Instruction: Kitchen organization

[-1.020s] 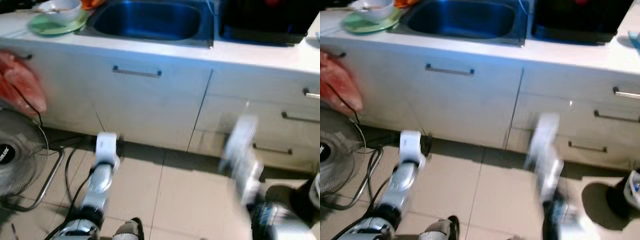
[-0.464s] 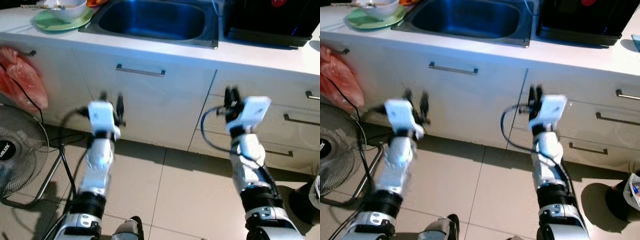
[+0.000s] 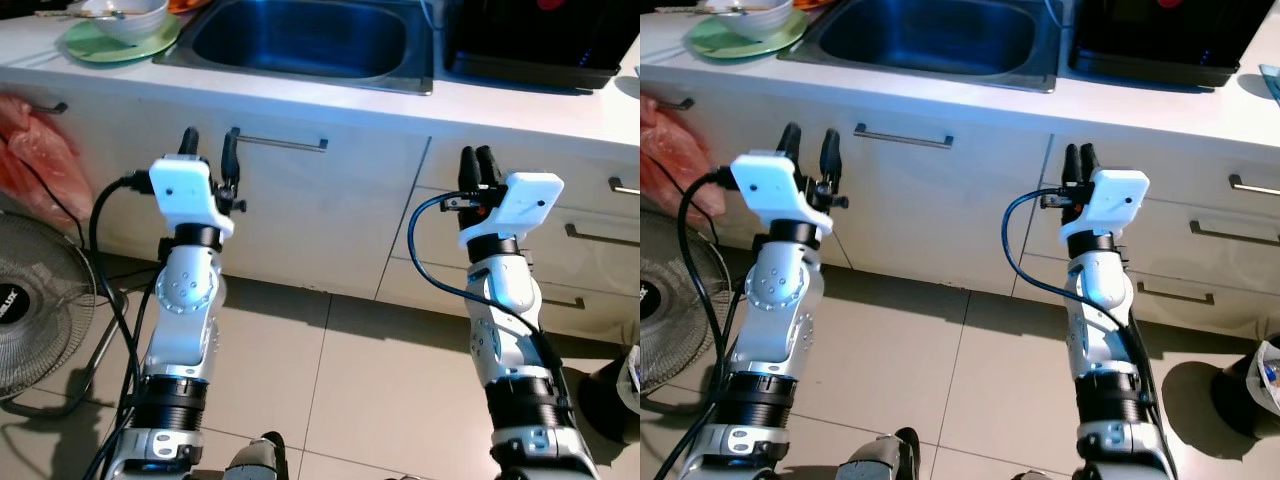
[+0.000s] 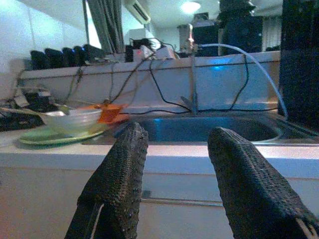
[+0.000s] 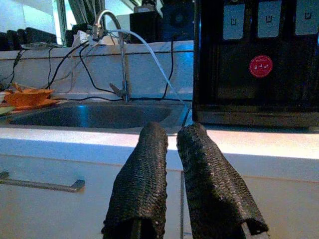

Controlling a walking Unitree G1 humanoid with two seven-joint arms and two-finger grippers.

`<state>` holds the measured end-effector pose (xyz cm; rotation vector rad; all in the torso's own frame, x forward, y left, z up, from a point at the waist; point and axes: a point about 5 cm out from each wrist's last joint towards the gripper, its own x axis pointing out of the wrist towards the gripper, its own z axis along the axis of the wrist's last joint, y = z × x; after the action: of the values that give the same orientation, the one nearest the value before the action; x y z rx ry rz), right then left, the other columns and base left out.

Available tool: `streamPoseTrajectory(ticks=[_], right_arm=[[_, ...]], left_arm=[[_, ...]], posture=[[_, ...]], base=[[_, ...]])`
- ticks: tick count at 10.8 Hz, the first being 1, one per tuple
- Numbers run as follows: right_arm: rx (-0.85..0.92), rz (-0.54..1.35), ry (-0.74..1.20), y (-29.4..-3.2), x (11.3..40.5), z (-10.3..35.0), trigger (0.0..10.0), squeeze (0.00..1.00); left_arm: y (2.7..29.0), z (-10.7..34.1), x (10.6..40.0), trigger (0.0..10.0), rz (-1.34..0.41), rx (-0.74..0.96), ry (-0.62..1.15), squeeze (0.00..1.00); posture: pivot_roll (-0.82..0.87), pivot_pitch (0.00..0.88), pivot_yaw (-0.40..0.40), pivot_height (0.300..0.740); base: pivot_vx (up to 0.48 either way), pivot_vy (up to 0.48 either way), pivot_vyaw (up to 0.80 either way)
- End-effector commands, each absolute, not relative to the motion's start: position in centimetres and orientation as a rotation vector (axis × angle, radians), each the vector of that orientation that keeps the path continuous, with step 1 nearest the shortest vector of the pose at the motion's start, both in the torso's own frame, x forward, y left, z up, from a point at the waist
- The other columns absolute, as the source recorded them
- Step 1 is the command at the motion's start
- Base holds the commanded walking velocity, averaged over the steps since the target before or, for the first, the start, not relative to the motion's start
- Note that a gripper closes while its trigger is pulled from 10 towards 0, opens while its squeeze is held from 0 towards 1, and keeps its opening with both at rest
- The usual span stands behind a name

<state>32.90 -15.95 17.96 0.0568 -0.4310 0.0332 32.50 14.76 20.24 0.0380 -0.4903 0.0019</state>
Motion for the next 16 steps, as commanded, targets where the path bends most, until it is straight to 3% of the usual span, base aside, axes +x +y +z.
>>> streamPoseTrajectory(ticks=[1, 5, 12, 16], right_arm=[[0.078, 0.041, -0.423, -15.7, 32.5, 17.9, 10.0, 0.00], [0.096, 0.047, -0.355, -15.3, 31.7, 16.8, 10.0, 0.00], [0.096, 0.028, -0.420, -15.5, 34.1, 19.4, 10.0, 0.00], [0.099, 0.008, -0.455, -16.2, 35.2, 20.5, 10.0, 0.00]], left_arm=[[14.4, 20.1, 32.3, 10.0, -0.012, 0.033, -0.470, 0.00], [13.9, 19.0, 31.8, 10.0, -0.021, 0.024, -0.383, 0.00], [12.8, 20.0, 33.9, 10.0, -0.041, 0.002, -0.391, 0.00], [11.7, 20.9, 35.0, 10.0, -0.070, -0.021, -0.423, 0.00]], posture=[[0.12, 0.137, 0.030, 0.740], [0.10, 0.125, 0.045, 0.740], [0.07, 0.000, 0.036, 0.740], [0.07, 0.000, 0.038, 0.740]], base=[[0.000, 0.000, 0.00], [0.000, 0.000, 0.00], [0.000, 0.000, 0.00], [0.000, 0.000, 0.00]])
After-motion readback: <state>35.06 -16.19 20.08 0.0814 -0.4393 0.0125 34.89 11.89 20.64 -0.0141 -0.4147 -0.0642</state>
